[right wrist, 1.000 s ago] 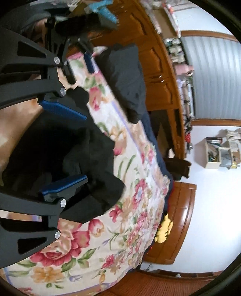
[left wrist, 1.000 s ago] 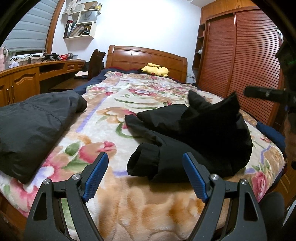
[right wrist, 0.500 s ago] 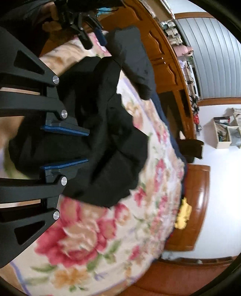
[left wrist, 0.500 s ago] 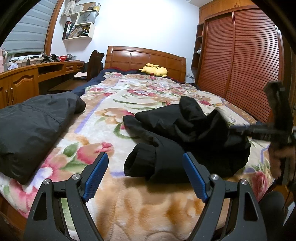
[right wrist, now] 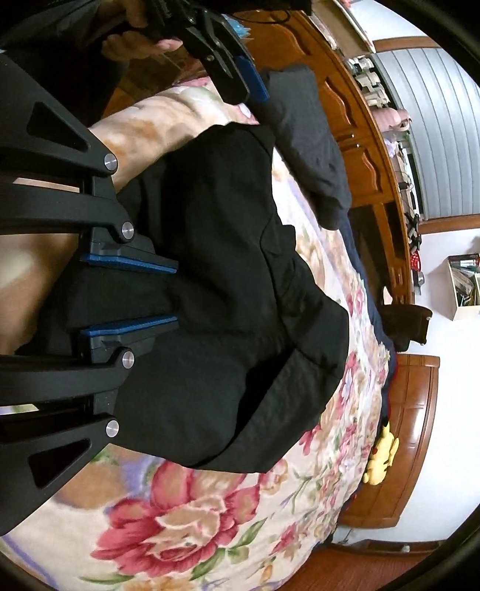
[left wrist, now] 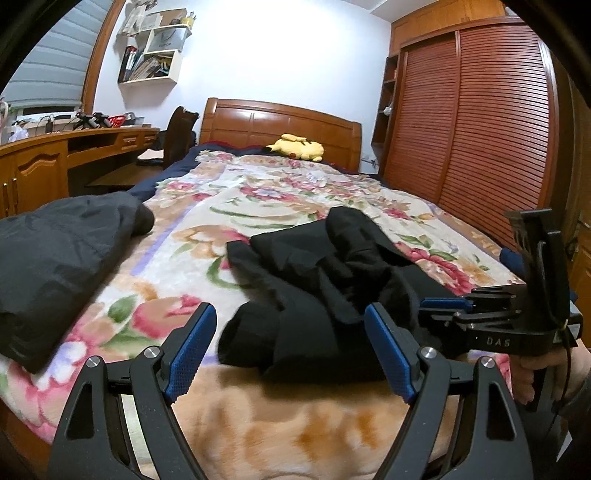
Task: Fold large clothes
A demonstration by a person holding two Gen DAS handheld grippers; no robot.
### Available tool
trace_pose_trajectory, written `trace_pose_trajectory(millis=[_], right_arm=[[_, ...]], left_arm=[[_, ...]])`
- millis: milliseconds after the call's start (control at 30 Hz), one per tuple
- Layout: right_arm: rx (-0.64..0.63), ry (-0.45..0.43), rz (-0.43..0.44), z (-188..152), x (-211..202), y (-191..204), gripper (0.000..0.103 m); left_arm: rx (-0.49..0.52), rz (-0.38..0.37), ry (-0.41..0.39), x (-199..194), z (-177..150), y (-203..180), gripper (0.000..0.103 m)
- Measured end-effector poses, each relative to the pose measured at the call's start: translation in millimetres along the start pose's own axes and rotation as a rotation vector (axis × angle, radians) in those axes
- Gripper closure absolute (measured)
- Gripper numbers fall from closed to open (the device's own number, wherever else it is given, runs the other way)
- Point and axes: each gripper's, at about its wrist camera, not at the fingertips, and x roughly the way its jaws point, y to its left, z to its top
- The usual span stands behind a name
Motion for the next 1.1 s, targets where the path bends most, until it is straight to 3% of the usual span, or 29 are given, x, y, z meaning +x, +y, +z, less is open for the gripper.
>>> trace_pose_trajectory(millis=[300,467,667,733,833,1033,1067,1100], right_arm=[[-0.036,-0.068,-0.075,-16.5,-42.4,-7.6,0.078],[-0.032,-0.073,-0.134,-25.9,-50.4,-20.5,0.07],[0.019,-0.077,-0.153,-33.4,-58.2,-36.6,0.062],[0.026,-0.075,-0.153,-34.9,-61.6,-38.2,0.058],[0.033,-0.077,-0.154,-36.2,-66.3,-40.5,0.052],[0.019,-0.12,-0.096,-25.7,-72.2,-39.3,0.052],[0.015,-0.133,-0.084,-22.5,-72.3,-36.0,0.052],[0.009,-0.142,-0.065,-18.8,-71.9,-31.2,0.059]], left_arm=[[0.054,-0.051,-0.04,-1.2,6.2,-28.4,0.02],[0.076,-0.083,-0.005,15.9,7.1,-43.4,0.022],[0.075,-0.072,0.054,37.4,5.6,-54.1,0.06],[0.067,-0.1,0.071,40.1,6.1,-53.3,0.092],[0.065,-0.107,0.061,32.0,12.5,-52.8,0.096],[0.113,-0.011,-0.005,5.3,30.5,-40.9,0.097],[0.118,0.011,-0.003,2.5,30.3,-34.1,0.097],[0.111,0.026,0.002,-0.2,29.3,-24.7,0.097]])
